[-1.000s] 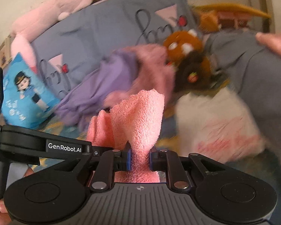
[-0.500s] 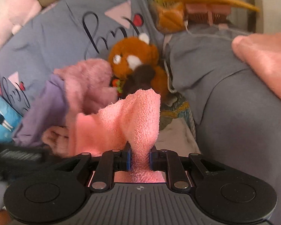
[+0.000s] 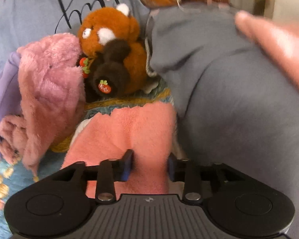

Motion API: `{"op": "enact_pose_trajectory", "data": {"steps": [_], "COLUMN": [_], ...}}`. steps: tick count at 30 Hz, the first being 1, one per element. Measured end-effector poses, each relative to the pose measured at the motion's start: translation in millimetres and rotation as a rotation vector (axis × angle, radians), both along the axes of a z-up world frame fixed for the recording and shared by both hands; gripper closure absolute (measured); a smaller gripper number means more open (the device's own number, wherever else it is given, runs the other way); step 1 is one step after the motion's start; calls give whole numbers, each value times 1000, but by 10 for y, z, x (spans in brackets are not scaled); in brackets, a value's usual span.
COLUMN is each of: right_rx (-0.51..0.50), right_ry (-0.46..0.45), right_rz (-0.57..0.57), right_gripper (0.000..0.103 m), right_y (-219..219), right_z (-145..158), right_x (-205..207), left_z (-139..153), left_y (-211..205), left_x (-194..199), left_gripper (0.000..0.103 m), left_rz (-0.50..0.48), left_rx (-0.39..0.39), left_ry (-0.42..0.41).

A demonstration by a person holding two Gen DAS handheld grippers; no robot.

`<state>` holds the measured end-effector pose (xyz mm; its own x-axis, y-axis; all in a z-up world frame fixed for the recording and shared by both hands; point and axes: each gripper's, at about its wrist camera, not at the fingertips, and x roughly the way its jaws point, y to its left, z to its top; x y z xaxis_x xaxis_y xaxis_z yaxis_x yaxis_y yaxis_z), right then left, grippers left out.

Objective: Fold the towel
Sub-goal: 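Lower the fleece onto the white folded cloth with the right tool and release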

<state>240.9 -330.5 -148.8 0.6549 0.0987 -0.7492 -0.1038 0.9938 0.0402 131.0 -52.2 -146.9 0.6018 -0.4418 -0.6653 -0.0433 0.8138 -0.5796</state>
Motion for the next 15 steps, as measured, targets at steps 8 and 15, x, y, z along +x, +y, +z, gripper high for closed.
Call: {"op": "enact_pose_trajectory", "data": {"steps": [8, 15], "right_rx": [-141, -319], "right_ry": [-232, -302], "right_rz": [71, 389], "right_gripper": [58, 57], "right_y": [125, 692], "right_z": [279, 56], "right_x": [-455, -926], "left_z": [-215, -465], "left_y": [-61, -26], "left_x": [-555, -721], "left_gripper": [84, 84], "left_rz": [-58, -61], "left_rx": [-19, -17], "left_ry": [6, 62]}}
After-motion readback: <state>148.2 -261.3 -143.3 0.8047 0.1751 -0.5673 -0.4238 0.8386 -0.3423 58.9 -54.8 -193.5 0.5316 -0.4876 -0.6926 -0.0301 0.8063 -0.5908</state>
